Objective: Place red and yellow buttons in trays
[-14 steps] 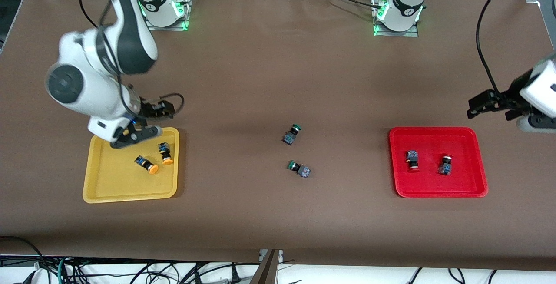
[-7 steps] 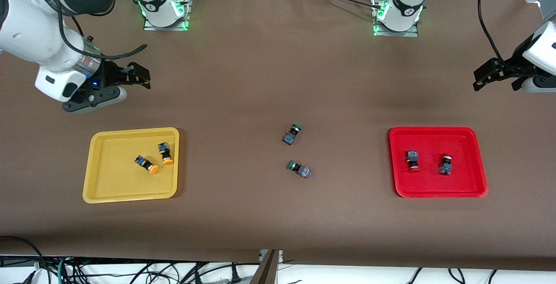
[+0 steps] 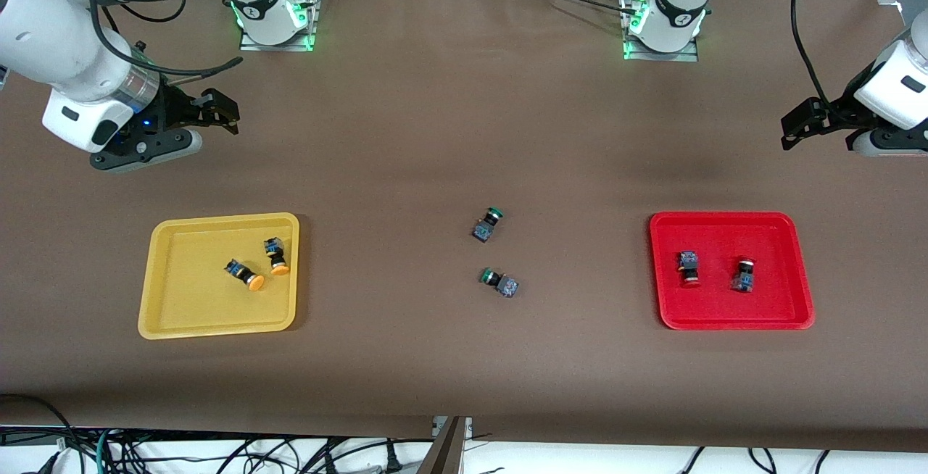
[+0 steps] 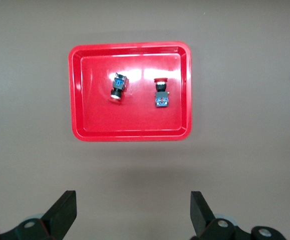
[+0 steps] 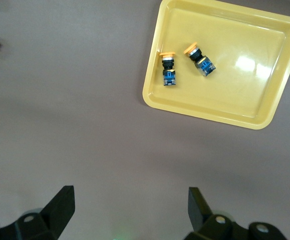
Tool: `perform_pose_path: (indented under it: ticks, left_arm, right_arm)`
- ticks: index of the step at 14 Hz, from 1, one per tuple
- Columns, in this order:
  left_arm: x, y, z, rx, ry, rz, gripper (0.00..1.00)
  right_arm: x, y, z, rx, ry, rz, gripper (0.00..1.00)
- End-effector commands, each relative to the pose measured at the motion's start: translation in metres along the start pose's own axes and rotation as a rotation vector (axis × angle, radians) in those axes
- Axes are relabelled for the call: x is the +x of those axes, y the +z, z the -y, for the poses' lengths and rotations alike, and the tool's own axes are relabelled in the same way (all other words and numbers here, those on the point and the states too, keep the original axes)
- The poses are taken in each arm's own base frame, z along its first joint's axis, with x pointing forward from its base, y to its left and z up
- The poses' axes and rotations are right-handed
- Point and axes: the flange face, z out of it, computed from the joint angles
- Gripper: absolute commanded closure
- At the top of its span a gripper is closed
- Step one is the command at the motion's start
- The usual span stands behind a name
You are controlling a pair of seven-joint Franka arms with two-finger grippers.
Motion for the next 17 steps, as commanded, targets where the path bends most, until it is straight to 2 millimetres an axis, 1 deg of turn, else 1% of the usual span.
perform_pose_path:
  ticks: [1, 2, 3, 6, 12, 13, 14, 15, 17]
  left_arm:
    - [-0.001, 0.001, -0.002, 0.02, 0.017, 0.016, 0.0]
    - [-0.001, 0.001, -0.002, 0.018, 0.018, 0.018, 0.0]
    - [0.0, -0.004, -0.002, 0.016, 0.019, 0.007, 0.0]
    - [0.005, -0.006, -0.002, 0.016, 0.015, 0.004, 0.0]
    - [0.008, -0.003, -0.002, 0.016, 0.019, 0.008, 0.0]
    - [0.008, -0.003, -0.001, 0.014, 0.017, 0.009, 0.0]
    - [0.008, -0.003, -0.001, 0.012, 0.015, 0.007, 0.0]
    - [0.008, -0.003, -0.001, 0.012, 0.015, 0.007, 0.0]
    - [0.008, -0.002, 0.0, 0.012, 0.015, 0.009, 0.0]
  right_arm:
    - [-0.022, -0.016, -0.004, -0.005, 0.03, -0.002, 0.0]
    - [-0.028, -0.023, -0.006, -0.008, 0.035, -0.003, 0.0]
    - [-0.032, -0.025, -0.008, -0.011, 0.04, -0.005, 0.0]
    - [-0.034, -0.029, -0.009, -0.029, 0.038, -0.01, 0.0]
    - [-0.029, -0.036, -0.009, -0.028, 0.041, -0.036, 0.0]
    - [-0.03, -0.043, -0.011, -0.025, 0.039, -0.047, 0.0]
    - [-0.027, -0.05, -0.013, -0.027, 0.039, -0.059, 0.0]
    - [-0.022, -0.053, -0.016, -0.026, 0.042, -0.065, 0.0]
    - [-0.019, -0.063, -0.026, -0.028, 0.053, -0.09, 0.0]
